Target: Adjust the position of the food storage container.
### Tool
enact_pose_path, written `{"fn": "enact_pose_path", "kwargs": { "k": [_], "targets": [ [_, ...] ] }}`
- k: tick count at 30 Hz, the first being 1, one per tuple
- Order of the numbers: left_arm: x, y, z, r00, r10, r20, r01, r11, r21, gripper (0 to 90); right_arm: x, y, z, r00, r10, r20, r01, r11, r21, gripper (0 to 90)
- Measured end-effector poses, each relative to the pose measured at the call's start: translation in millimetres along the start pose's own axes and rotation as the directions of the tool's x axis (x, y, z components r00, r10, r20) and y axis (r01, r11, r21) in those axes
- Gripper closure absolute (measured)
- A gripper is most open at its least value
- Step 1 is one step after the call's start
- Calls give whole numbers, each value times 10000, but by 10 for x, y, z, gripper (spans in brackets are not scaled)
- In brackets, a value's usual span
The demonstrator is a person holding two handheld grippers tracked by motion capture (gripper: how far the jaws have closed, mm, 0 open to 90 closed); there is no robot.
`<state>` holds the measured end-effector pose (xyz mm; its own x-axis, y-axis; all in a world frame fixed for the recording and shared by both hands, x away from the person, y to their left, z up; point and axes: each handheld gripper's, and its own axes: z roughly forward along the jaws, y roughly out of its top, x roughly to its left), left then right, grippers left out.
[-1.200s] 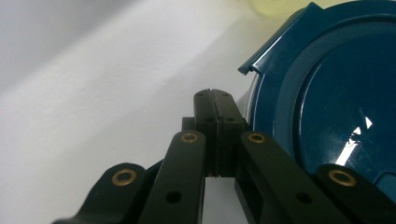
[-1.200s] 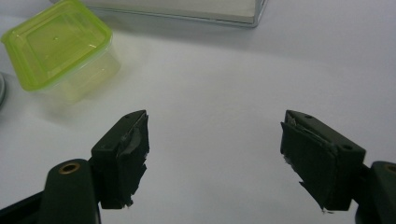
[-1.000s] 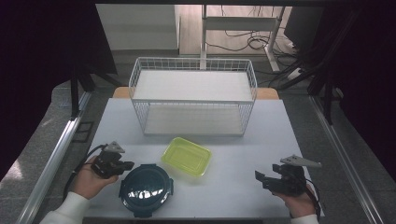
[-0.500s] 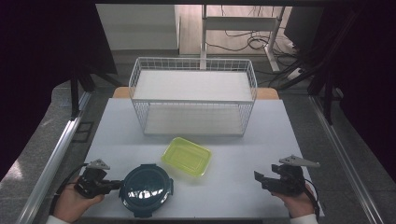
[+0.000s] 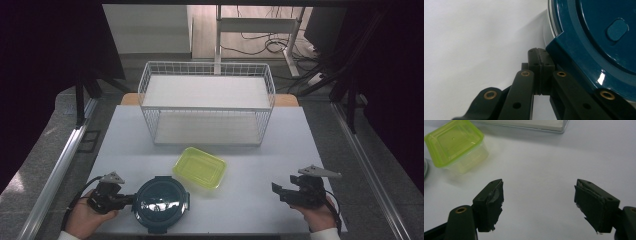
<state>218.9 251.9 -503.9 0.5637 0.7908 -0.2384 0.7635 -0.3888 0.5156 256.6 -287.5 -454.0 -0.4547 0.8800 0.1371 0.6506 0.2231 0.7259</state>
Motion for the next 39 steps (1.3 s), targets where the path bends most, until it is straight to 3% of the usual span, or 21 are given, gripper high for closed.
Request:
{"fn": "enact_pose_path", "kwargs": {
  "k": [5,14,17,21,23,25,27,31,36,39],
  "targets": [
    [-81,37,68,9996,222,175,-225,9996,148,900,2,8,-4,10000,-8,-9,8,10000,-16,234],
    [-47,5,89,9989,-59,462,66,9999,-146,900,12,22,37,10000,-11,-33,11,10000,17,234],
    [7,-33,11,9991,-411,126,418,9974,-589,900,46,30,51,10000,-76,-22,76,10000,-34,231],
    [67,-84,-159,9936,-1099,-272,1052,9849,-1376,885,113,62,66,9992,-280,-274,276,9995,-143,222],
    [41,-86,-231,9885,-1390,-595,1262,9752,-1820,818,146,82,76,9984,-347,-438,338,9992,-223,218],
    [-7,-66,-289,9839,-1458,-1031,1227,9714,-2034,685,178,93,86,9976,-408,-556,396,9990,-217,215],
    [-44,-26,-338,9767,-1841,-1101,1560,9619,-2246,483,206,89,96,9957,-614,-691,601,9980,-210,212],
    [-94,9,-387,9763,-1945,-953,1655,9538,-2506,284,238,86,93,9931,-647,-980,623,9977,-281,201],
    [-125,19,-389,9784,-1902,-813,1627,9503,-2655,254,231,99,85,9926,-313,-1174,270,9989,-381,200],
    [-136,14,-369,9786,-1896,-802,1641,9537,-2520,216,243,107,78,9925,-310,-1183,261,9987,-427,187]
  ]
}}
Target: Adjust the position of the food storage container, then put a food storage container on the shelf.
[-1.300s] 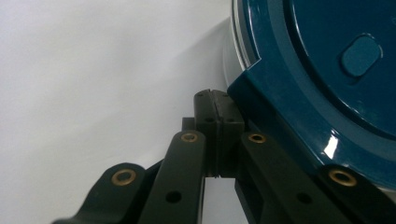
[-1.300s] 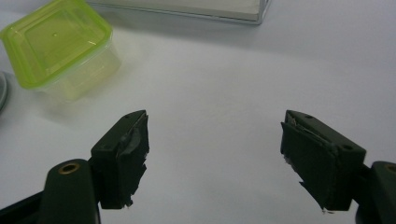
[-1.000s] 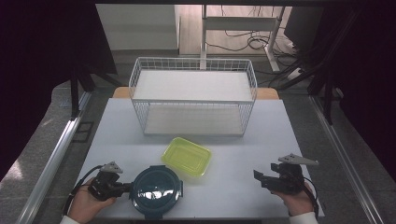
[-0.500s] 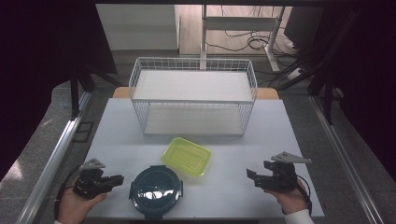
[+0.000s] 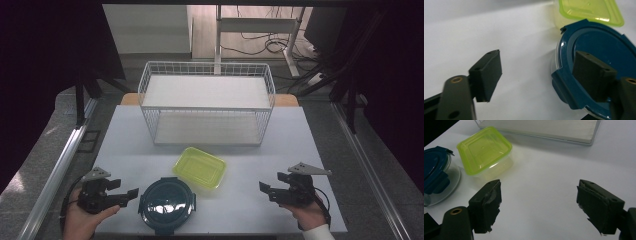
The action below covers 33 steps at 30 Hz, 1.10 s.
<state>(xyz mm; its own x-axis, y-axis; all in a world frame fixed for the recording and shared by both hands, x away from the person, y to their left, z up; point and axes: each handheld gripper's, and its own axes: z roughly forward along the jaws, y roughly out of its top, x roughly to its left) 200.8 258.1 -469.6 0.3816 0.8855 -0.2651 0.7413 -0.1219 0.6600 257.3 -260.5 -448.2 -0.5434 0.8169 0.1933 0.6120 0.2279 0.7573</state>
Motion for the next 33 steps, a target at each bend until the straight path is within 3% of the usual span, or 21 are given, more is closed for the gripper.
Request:
{"fn": "enact_pose_path", "kwargs": {
  "k": [5,10,11,15,16,20,23,27,33],
  "targets": [
    [-12,20,-37,9998,-116,177,119,9998,-174,162,72,12,-4,9997,-247,-36,247,9997,31,153],
    [-32,47,-38,9949,-149,994,187,9991,-378,77,177,-16,31,9981,-298,-533,310,9993,226,138],
    [-32,47,-38,9949,-149,994,187,9991,-378,73,177,-16,31,9981,-298,-533,310,9993,226,138],
    [-12,71,-27,9910,-353,1291,388,9989,-245,65,230,-14,55,9963,-165,-842,190,9994,294,136],
    [1,113,-15,9886,-519,1414,552,9983,-194,60,249,0,69,9948,117,-1013,-93,9997,247,134],
    [-16,181,-17,9862,-671,1516,716,9971,-245,54,340,46,108,9852,654,-1582,-635,9978,175,130],
    [-25,187,-22,9849,-702,1584,746,9970,-224,51,421,57,140,9817,657,-1789,-623,9978,243,126],
    [-19,152,-9,9773,-932,1902,966,9953,-87,50,570,66,224,9746,611,-2156,-521,9975,469,124],
    [10,126,7,9775,-1027,1843,1041,9946,17,55,730,112,319,9699,524,-2379,-405,9977,547,129]
  ]
}}
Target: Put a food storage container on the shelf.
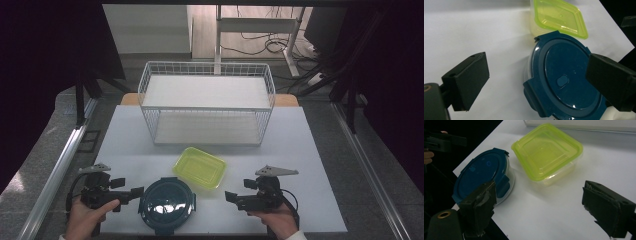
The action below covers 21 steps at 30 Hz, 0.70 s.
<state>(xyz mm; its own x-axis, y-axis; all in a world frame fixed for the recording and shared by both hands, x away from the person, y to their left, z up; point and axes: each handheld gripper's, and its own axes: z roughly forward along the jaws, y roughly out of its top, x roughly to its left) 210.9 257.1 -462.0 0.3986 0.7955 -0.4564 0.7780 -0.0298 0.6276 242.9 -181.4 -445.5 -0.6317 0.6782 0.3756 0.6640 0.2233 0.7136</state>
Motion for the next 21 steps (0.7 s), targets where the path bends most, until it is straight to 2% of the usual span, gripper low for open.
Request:
{"fn": "enact_pose_path", "kwargs": {
  "k": [7,10,13,19,21],
  "targets": [
    [-16,-22,-11,10000,-20,5,20,9999,-131,62,88,-5,127,10000,47,-4,-47,10000,54,142],
    [-27,-38,-1,10000,20,48,-19,9997,-253,92,124,-17,188,10000,36,21,-36,10000,26,150],
    [-21,-53,6,9999,5,132,-2,9997,-227,132,156,-18,252,9998,4,-186,0,9998,187,147],
    [-23,-92,-33,9999,83,120,-78,9991,-420,152,275,-16,376,9990,-24,-436,49,9983,589,141],
    [-31,-111,-25,9997,58,236,-51,9996,-280,150,327,-26,447,9986,-72,-516,115,9965,828,139]
  ]
}}
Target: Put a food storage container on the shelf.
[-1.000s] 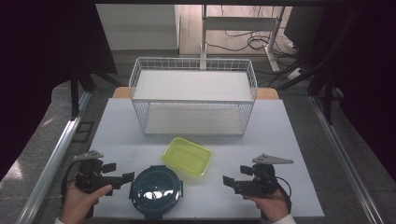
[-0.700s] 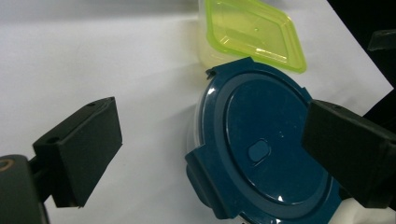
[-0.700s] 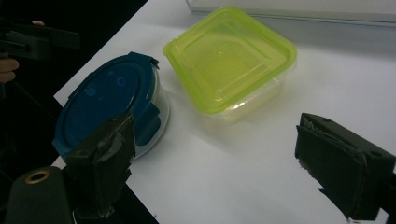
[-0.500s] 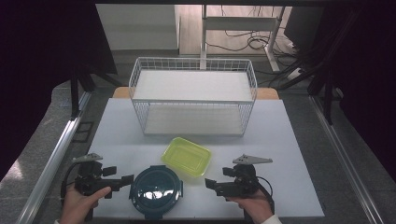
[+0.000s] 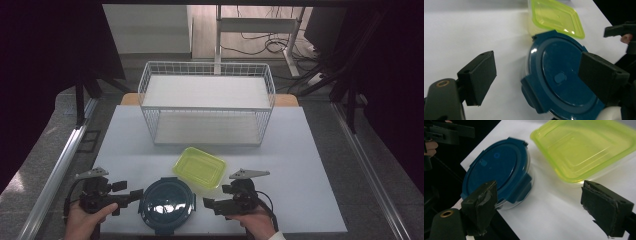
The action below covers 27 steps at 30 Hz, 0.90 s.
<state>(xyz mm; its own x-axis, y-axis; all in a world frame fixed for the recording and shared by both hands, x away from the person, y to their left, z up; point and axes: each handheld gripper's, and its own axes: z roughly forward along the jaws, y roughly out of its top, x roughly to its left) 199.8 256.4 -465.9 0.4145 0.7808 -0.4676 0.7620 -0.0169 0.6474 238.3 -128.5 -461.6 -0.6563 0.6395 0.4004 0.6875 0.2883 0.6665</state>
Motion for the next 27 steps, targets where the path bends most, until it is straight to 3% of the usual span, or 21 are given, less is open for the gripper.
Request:
{"fn": "enact_pose_path", "kwargs": {
  "k": [5,7,10,13,27],
  "targets": [
    [-3,-64,39,9995,-301,121,298,9992,259,108,33,-1,74,10000,-18,-35,19,9996,270,135],
    [-1,-90,66,9986,-498,176,490,9980,399,52,41,0,109,9999,84,-124,-80,9994,341,134],
    [5,-123,94,9970,-723,293,709,9964,461,39,57,-3,177,9981,364,-491,-339,9982,498,133],
    [19,-160,145,9942,-968,461,941,9939,582,39,71,-7,234,9979,436,-489,-405,9973,619,131],
    [19,-246,358,9882,-1259,873,1152,9863,1181,38,118,-29,592,9852,1358,-1050,-1225,9847,1241,101]
  ]
}}
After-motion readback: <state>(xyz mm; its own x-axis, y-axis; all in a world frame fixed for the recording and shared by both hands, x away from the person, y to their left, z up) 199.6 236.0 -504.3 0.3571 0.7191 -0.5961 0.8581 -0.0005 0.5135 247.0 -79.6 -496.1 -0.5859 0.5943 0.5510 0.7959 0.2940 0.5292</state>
